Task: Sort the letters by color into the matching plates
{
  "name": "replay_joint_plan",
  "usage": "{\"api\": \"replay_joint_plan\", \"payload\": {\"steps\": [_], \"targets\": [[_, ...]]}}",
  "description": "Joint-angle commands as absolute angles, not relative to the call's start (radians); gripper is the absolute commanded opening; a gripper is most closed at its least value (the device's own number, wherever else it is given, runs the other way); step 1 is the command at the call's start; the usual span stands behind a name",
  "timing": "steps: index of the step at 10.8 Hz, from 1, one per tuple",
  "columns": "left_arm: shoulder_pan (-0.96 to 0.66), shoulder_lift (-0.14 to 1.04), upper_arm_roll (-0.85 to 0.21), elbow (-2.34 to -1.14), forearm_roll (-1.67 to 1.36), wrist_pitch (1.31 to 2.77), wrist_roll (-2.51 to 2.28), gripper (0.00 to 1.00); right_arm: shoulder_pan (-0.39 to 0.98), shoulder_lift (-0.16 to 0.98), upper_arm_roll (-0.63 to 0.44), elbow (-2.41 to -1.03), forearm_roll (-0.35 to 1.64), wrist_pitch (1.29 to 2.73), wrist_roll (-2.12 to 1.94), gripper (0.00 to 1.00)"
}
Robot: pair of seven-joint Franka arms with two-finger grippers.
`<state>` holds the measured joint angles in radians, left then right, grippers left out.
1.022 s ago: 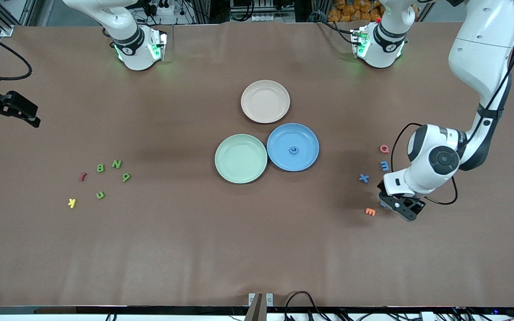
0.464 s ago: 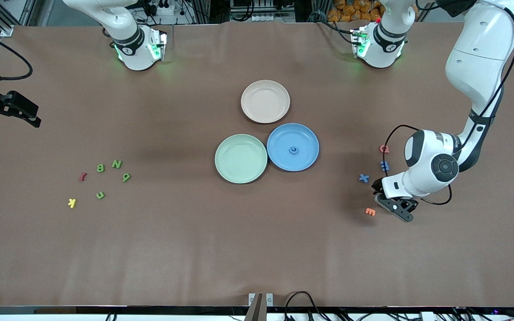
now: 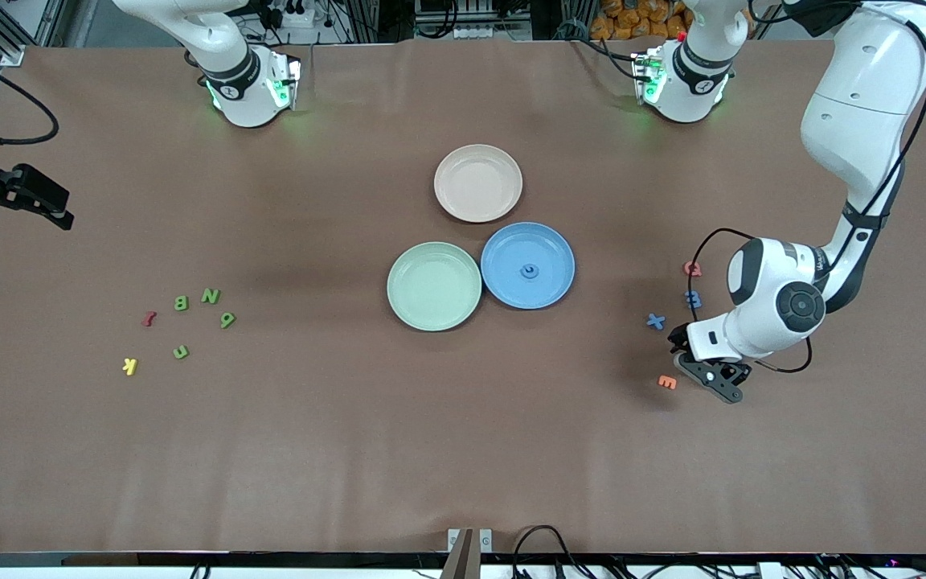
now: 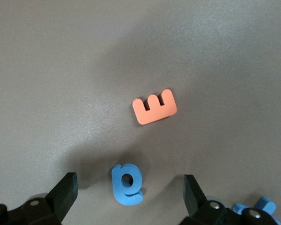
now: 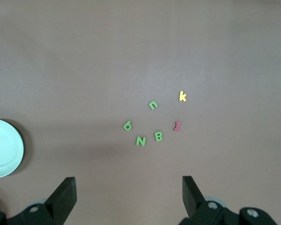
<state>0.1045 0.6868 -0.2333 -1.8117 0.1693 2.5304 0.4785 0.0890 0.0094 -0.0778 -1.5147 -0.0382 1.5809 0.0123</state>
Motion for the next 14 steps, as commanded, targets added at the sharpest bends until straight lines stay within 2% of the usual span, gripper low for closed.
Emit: {"api": "replay_joint_plan", "payload": {"steps": [1,2,3,14], "targets": [[0.1,0.713,-0.235,-1.776,0.14,2.534,0.494,0.63,0.09,0.008,-0.077,-1.513,-0.037,1.58,0.023,1.0],[0.094,0.712,-0.235,-1.775,0.13,2.533,0.48,0.22,0.089,0.008,-0.077,-1.513,-0.037,1.582,0.023,1.0],[0.097,0.71,-0.235,-1.776,0.13,2.533,0.48,0.0,0.09,0.008,-0.077,-1.513,-0.037,1.582,0.023,1.0],[0.08,0.664,-0.238,-1.772,0.13,2.505,0.411,0.0,0.094,0.012,-0.077,-1.516,-0.038,1.58,0.023,1.0]]}}
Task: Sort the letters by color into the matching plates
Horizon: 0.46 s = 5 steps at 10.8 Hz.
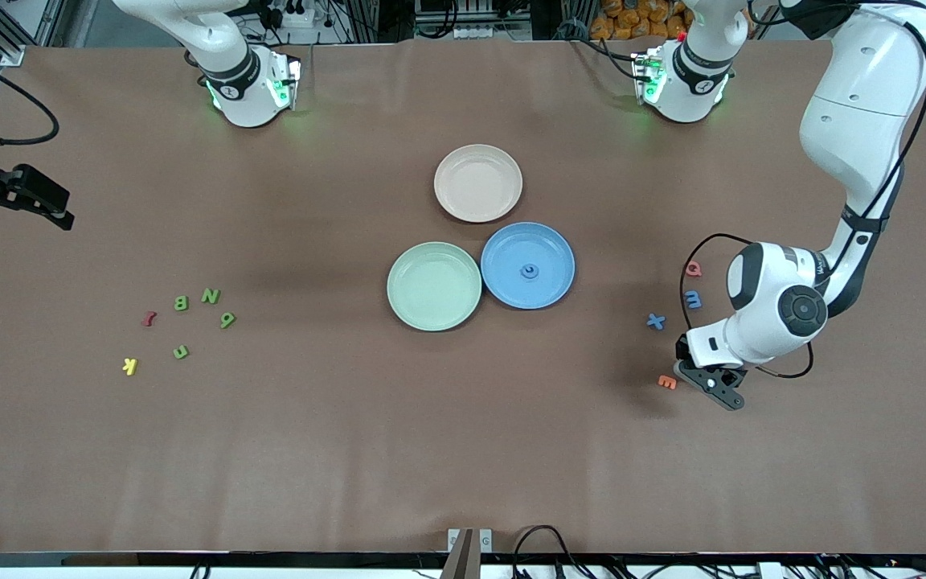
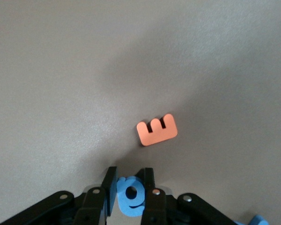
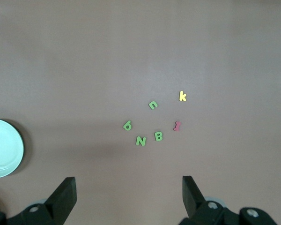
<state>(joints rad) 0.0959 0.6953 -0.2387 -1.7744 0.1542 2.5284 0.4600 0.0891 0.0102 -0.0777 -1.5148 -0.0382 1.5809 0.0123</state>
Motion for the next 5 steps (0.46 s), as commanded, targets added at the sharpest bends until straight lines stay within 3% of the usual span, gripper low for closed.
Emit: {"api": "replay_joint_plan", "payload": {"steps": [1,5], "targets": [[0.063,0.651,-0.236,-1.772,0.13,2.503,0.376,0.0,0.094,0.012,-0.077,-1.516,-0.038,1.58,0.023,1.0],[-0.024,0.615,-0.236,-1.773,0.13,2.453,0.147,0.0,0.091,0.015,-0.077,-1.516,-0.038,1.58,0.023,1.0]]}}
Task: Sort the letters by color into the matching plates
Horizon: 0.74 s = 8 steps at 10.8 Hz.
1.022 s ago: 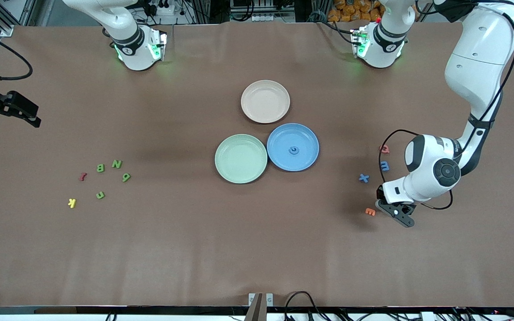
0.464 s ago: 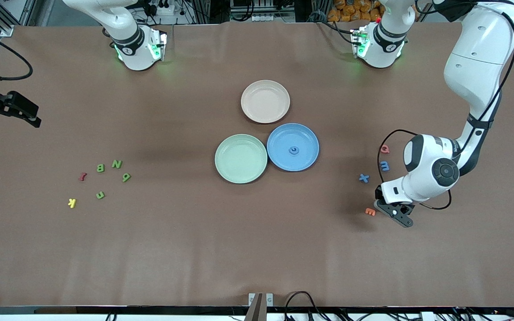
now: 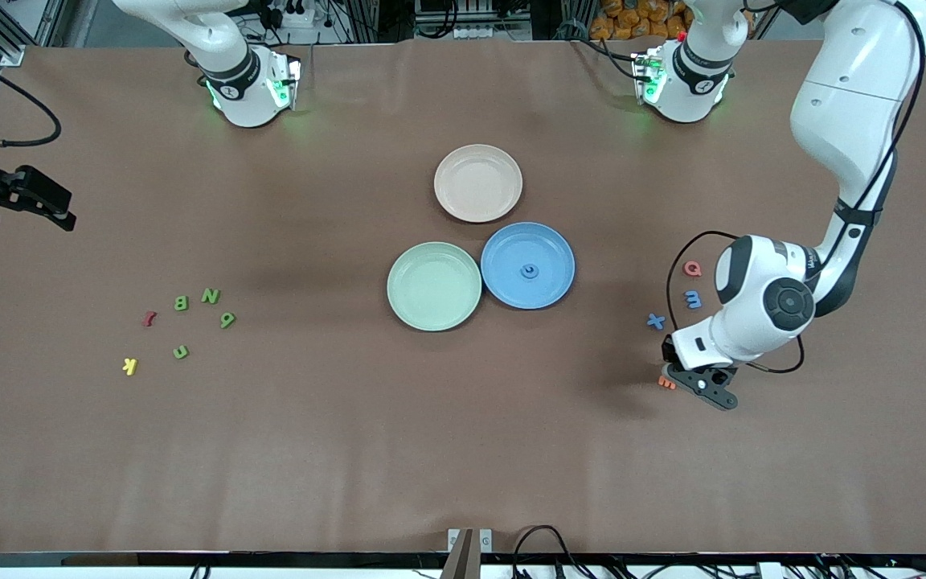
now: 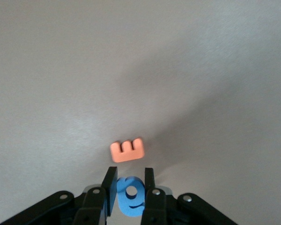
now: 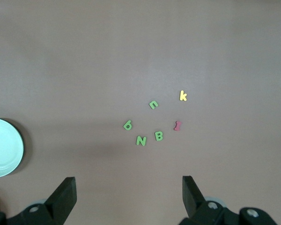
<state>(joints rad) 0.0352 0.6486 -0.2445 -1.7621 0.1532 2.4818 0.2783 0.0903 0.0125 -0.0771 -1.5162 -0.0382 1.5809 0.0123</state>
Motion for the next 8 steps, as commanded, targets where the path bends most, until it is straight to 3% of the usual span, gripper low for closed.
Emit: {"api": "replay_joint_plan", "payload": {"steps": [1,8], "targets": [[-0.047,0.612,-0.238,-1.776,0.13,2.451,0.074,0.0,0.089,0.015,-0.077,-1.517,-0.038,1.58,0.023,1.0],[-0.13,0.568,-0.264,-1.776,0.13,2.414,-0.13,0.0,0.091,0.023,-0.077,-1.514,-0.038,1.588,0.023,1.0]]}}
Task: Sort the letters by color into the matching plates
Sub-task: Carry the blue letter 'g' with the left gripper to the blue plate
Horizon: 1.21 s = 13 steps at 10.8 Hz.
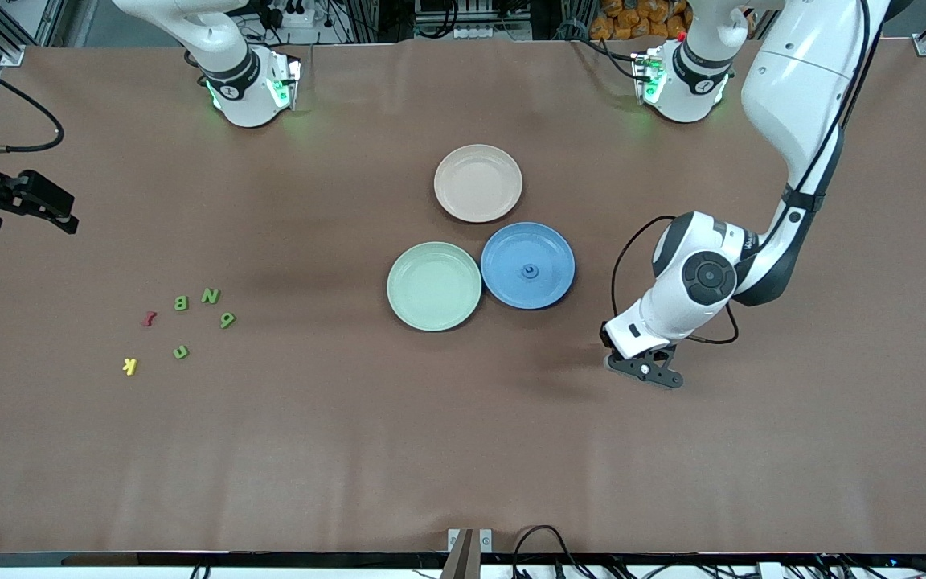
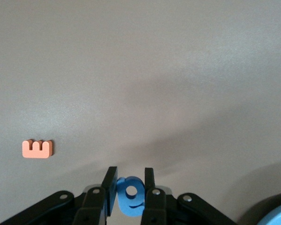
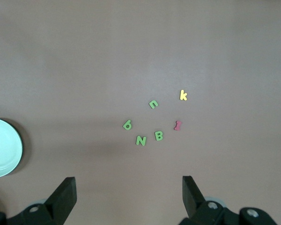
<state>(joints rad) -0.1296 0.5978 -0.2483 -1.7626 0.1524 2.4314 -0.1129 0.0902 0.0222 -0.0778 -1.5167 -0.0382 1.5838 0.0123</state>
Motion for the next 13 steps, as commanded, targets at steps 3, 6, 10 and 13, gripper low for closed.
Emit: {"api": "replay_joint_plan", "payload": {"steps": [3,6,10,13], "targets": [[-0.124,0.548,-0.267,-1.779,0.13,2.393,-0.13,0.0,0.089,0.023,-0.077,-1.514,-0.038,1.588,0.023,1.0],[-0.133,0.535,-0.273,-1.782,0.129,2.359,-0.159,0.0,0.087,0.021,-0.077,-1.516,-0.04,1.574,0.023,1.0],[-0.141,0.546,-0.366,-1.786,0.13,2.247,-0.293,0.0,0.054,0.035,-0.078,-1.531,-0.041,1.574,0.018,1.0],[-0.213,0.557,-0.376,-1.789,0.13,2.172,-0.369,0.0,0.031,0.09,-0.08,-1.531,-0.037,1.597,0.025,1.0]]}}
